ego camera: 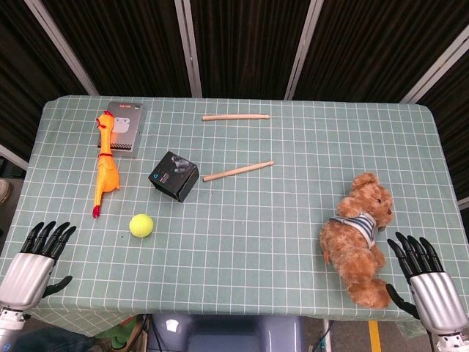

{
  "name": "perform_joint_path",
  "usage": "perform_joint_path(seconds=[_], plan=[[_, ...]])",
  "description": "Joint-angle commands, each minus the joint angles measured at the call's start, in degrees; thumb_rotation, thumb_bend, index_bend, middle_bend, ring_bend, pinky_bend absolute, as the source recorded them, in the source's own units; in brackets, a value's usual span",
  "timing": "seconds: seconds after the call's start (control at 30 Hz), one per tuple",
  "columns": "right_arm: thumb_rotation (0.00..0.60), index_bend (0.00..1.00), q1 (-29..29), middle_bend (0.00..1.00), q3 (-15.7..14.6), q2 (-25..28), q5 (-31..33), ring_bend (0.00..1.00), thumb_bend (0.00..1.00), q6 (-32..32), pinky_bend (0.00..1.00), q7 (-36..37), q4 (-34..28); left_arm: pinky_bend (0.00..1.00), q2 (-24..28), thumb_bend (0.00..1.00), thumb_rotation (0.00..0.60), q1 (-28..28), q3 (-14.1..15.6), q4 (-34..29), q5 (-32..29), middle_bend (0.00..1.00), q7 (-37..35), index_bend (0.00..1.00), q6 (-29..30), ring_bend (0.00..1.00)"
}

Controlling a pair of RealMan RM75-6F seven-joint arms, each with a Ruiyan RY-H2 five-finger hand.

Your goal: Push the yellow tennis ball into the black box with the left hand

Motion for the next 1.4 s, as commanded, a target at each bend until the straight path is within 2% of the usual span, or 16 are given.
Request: perform_joint_path(seconds=[0.03, 0.23, 0.27, 0.33, 0.37, 0.4, 0.47, 0.57, 0.67, 0.93, 1.4], plan=[[0.600, 0.00, -0.18, 0.00, -0.18, -0.04, 0.02, 0.00, 0.34, 0.01, 0.00, -0.11, 0.18, 0.00, -0.09, 0.06, 0.600, -0.08, 0.02, -0.04, 0.07, 0.08, 0.17, 0.07, -0.14, 0.00], [0.600, 0.00, -0.63, 0.00, -0.13, 0.08, 0.04, 0.00, 0.34, 0.92, 0.00, 0.19, 0.32, 0.00, -0.59, 0.08, 0.600, -0.86, 0.09, -0.01, -0.27, 0.08, 1.04, 0.07, -2.04, 0.00], [0.600, 0.00, -0.66, 0.00, -0.13, 0.09, 0.03, 0.00, 0.34, 0.98, 0.00, 0.18, 0.30, 0.00, -0.65, 0.12, 0.600, -0.98, 0.13, 0.00, -0.25, 0.08, 1.11, 0.08, -2.30, 0.00], [0.600, 0.00, -0.80, 0.00, -0.16, 0.07, 0.00, 0.00, 0.34, 1.18, 0.00, 0.13, 0.29, 0.01, -0.94, 0.30, 0.600, -1.76, 0.39, 0.22, 0.41, 0.15, 1.30, 0.15, -3.52, 0.02], [0.600, 0.00, -0.81, 0.00, -0.12, 0.09, 0.06, 0.00, 0.34, 1.17, 0.00, -0.04, 0.27, 0.04, -1.18, 0.37, 0.600, -2.28, 0.52, 0.42, 1.00, 0.21, 1.35, 0.22, -4.17, 0.04], [0.600, 0.00, -0.95, 0.00, -0.24, 0.07, 0.09, 0.00, 0.34, 1.20, 0.00, -0.13, 0.30, 0.08, -1.57, 0.39, 0.600, -2.75, 0.51, 0.77, 1.50, 0.27, 1.59, 0.27, -4.64, 0.07], [0.600, 0.00, -1.17, 0.00, -0.28, 0.06, 0.21, 0.00, 0.34, 1.41, 0.00, -0.15, 0.28, 0.22, -3.00, 0.42, 0.600, -3.90, 0.37, 1.99, 2.59, 0.41, 2.58, 0.38, -5.87, 0.15], [0.600, 0.00, -1.31, 0.00, -0.20, 0.06, 0.23, 0.00, 0.34, 1.73, 0.00, -0.05, 0.21, 0.40, -5.14, 0.44, 0.600, -5.38, 0.23, 3.68, 2.61, 0.53, 3.01, 0.45, -8.48, 0.22], [0.600, 0.00, -1.18, 0.00, -0.07, 0.15, 0.20, 0.00, 0.34, 1.73, 0.00, 0.27, 0.09, 0.49, -7.60, 0.44, 0.600, -7.21, 0.08, 5.43, 0.86, 0.60, 3.44, 0.47, -13.16, 0.28], [0.600, 0.00, -0.43, 0.00, 0.36, 0.61, 1.21, 0.00, 0.34, 0.40, 0.00, 1.13, -0.15, 0.51, -11.86, 0.44, 0.600, -10.18, 0.11, 7.60, -3.90, 0.65, 7.75, 0.54, -22.52, 0.33], [0.600, 0.00, -0.55, 0.00, 0.32, 1.25, 0.76, 0.00, 0.34, 1.24, 0.00, 3.11, 0.19, 0.51, -15.46, 0.44, 0.600, -13.01, -2.41, 7.39, -11.05, 0.65, 14.34, 0.53, -28.37, 0.34]])
